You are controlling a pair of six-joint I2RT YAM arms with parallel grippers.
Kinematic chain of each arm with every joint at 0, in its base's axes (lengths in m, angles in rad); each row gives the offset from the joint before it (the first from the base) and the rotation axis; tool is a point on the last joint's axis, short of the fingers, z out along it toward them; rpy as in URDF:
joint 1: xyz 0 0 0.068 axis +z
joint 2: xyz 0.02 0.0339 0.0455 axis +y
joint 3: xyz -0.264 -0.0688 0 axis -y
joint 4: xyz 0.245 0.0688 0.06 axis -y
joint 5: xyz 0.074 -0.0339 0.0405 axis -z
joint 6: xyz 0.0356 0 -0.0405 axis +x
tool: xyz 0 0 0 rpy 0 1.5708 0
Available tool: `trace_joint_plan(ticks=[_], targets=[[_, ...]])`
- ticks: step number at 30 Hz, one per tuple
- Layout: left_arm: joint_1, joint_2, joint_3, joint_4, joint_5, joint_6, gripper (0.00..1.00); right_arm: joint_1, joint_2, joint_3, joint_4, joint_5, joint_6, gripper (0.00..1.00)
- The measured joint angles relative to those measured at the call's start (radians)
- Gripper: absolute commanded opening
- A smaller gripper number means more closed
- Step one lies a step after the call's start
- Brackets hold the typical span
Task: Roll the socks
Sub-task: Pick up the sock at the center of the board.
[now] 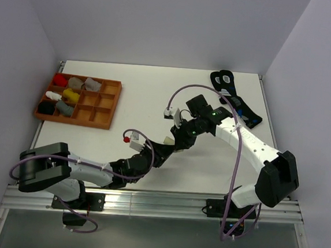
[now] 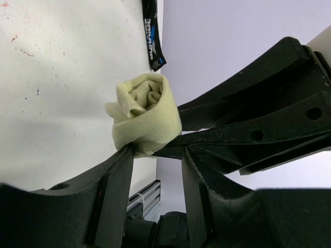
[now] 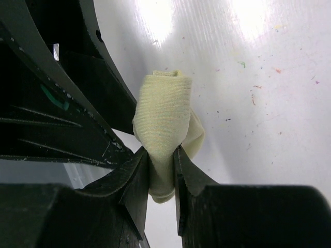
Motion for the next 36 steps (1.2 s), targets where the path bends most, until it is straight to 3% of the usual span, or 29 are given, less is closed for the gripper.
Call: trace_joint_plan(ticks=[13, 26, 36], targets=[[0.002, -0.106, -0.011, -0.093, -0.068, 0.043, 0.51, 0.033, -0.064, 0.014, -0.017, 0.009, 0.021, 0.09], [0.006, -0.212, -0.027, -0.236, -0.077, 0.024, 0.57, 0.069, -0.078, 0.014, -0.010, 0.115, 0.064, 0.09], [0.007, -0.225, -0.027, -0.231, -0.062, 0.014, 0.62, 0.077, -0.112, 0.014, 0.038, 0.209, 0.103, 0.08]])
